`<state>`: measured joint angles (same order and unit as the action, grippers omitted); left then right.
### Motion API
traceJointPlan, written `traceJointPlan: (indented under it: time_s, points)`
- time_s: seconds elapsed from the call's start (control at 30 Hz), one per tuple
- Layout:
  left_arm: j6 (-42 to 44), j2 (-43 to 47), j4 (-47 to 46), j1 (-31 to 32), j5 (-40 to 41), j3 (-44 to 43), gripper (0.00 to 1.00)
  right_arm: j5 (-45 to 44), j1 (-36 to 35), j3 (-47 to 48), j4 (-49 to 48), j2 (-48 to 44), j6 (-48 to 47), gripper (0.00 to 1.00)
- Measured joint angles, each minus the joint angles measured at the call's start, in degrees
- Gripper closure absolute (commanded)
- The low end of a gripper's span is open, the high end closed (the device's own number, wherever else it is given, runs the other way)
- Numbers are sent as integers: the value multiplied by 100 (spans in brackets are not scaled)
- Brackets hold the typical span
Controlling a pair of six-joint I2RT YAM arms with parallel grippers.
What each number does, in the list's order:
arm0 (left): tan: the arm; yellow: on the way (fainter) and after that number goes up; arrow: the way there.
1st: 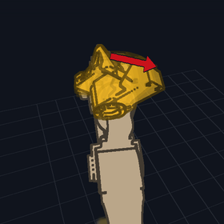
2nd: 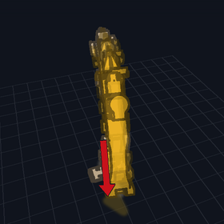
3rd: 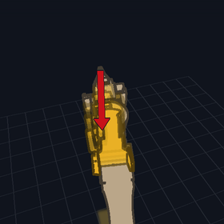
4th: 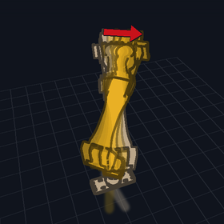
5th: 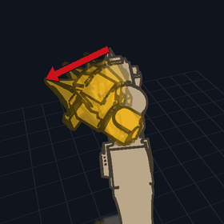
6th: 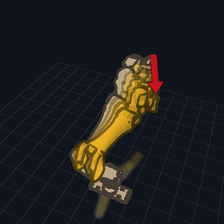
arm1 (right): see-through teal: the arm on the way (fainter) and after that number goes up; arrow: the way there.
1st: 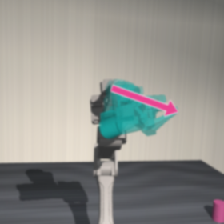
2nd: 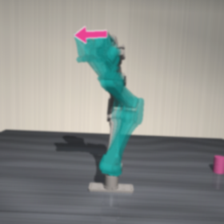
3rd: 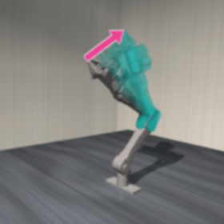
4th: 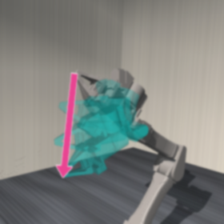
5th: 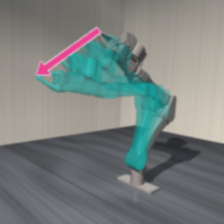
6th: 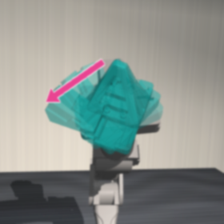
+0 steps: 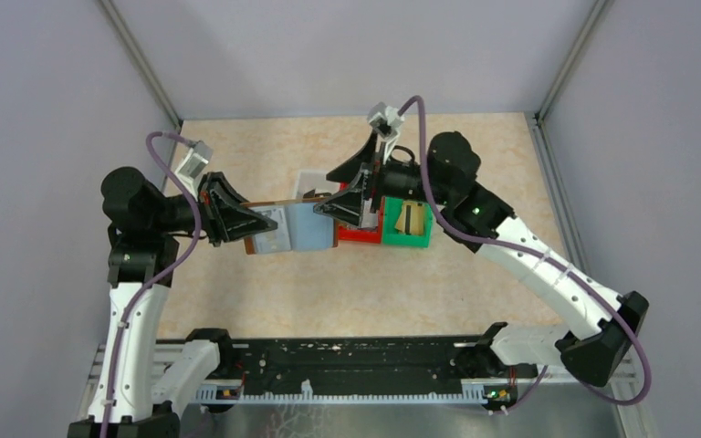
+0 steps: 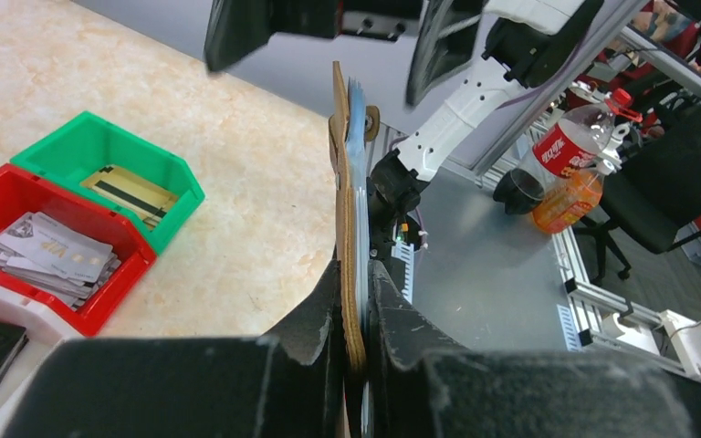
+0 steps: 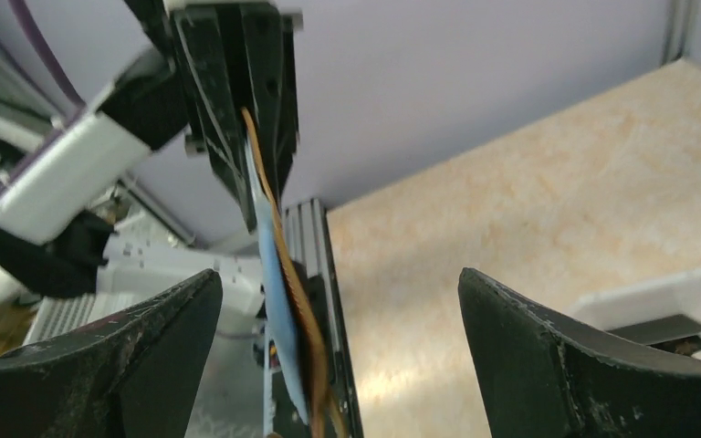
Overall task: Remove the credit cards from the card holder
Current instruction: Remove the credit card from the card holder.
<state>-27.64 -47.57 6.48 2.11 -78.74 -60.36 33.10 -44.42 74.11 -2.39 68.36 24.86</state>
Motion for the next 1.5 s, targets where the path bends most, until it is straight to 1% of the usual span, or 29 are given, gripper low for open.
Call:
traceJointPlan:
  time_s: [0.1,0.17,0.23,0.3,0.37,0.53,0.6,0.63,0.67,0.7,0.73,0.8,0.83,0.9,0.97,1.07,1.13,1.27,1.43,1.5]
  points:
    - [251,2,184,0,-136,-92,95,511,0,118,610,225,-345,2]
    - [398,0,319,0,-192,-96,95,817,0,203,850,334,-498,2]
    - [584,-17,487,0,-227,-111,95,1172,-2,291,1016,413,-595,6]
    - [782,-48,682,0,-236,-151,95,1366,-37,339,1043,452,-640,14]
    - [944,-83,822,0,-238,-184,95,1523,-87,407,1069,518,-673,27]
    - [1161,-131,1056,0,-234,-188,96,1784,-326,638,1141,861,-713,53]
    - [1209,-136,1086,0,-236,-188,96,1829,-389,684,1156,1005,-728,68]
    - [1231,-133,1113,0,-236,-188,94,1851,-409,702,1172,1099,-697,80]
    - [1239,-133,1134,0,-236,-188,87,1858,-422,702,1187,1163,-686,88]
    - [1252,-133,1169,0,-236,-188,74,1851,-424,702,1196,1204,-691,94]
    - [1259,-136,1198,0,-236,-188,64,1845,-424,702,1202,1237,-675,99]
    - [1276,-136,1207,0,-238,-190,43,1792,-422,699,1191,1252,-629,100]
    - [1257,-136,1211,0,-245,-197,37,1779,-417,695,1134,1250,-590,100]
    - [1169,-136,1187,0,-264,-208,33,1749,-367,525,708,1182,-411,100]
    - [938,-133,1084,0,-304,-190,34,1738,-289,129,192,986,-140,100]
    - [369,-63,540,0,-385,39,38,1707,-127,-452,-529,664,297,100]
    - [-20,-4,127,0,-431,234,41,1690,-70,-588,-822,577,503,100]
    - [-575,9,-404,0,-509,306,49,1694,-72,-627,-1224,535,737,100]
    - [-933,17,-800,0,-621,306,53,1707,-72,-710,-1434,479,835,100]
    - [-1047,17,-922,0,-678,306,58,1711,-72,-732,-1449,476,835,100]
